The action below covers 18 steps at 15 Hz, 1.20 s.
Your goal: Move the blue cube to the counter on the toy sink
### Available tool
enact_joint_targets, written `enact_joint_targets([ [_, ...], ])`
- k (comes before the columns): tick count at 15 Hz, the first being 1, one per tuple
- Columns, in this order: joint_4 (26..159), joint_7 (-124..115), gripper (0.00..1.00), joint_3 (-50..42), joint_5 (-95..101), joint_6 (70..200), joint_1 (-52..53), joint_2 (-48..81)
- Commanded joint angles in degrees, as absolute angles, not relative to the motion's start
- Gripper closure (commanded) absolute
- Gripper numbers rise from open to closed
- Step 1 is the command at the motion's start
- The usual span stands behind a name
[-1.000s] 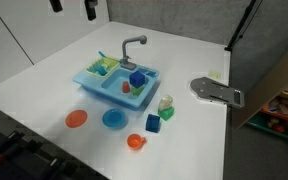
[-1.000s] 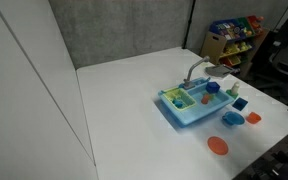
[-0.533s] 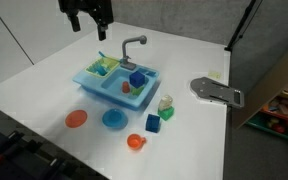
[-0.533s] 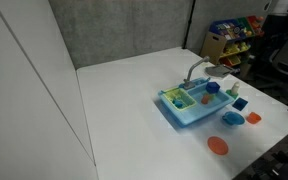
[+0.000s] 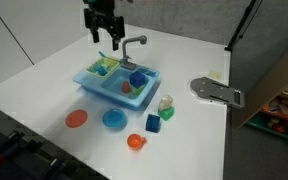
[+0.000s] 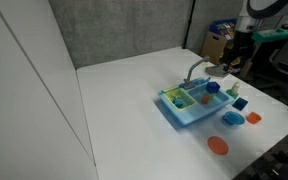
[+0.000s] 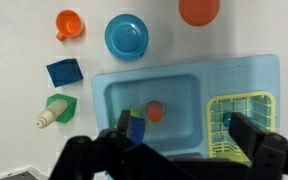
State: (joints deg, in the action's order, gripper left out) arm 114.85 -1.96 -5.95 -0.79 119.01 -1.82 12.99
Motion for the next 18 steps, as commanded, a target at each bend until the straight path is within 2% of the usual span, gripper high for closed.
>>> enact_joint_targets([
  [1, 108.97, -3.97, 0.0, -5.45, -1.29, 120.05, -2.95, 19.29],
  [6, 104.81, -5.9, 0.0, -5.59, -1.96, 121.53, -3.87, 25.24],
  [7, 107.88, -4.78, 0.0, -5.48, -0.66, 122.4, -3.53, 23.1],
  [12, 106.2, -5.14, 0.0, -5.54, -0.89, 122.4, -3.82, 24.97],
  [18, 104.97, -7.69, 0.0, -6.71, 2.39, 130.64, -3.04, 29.82],
])
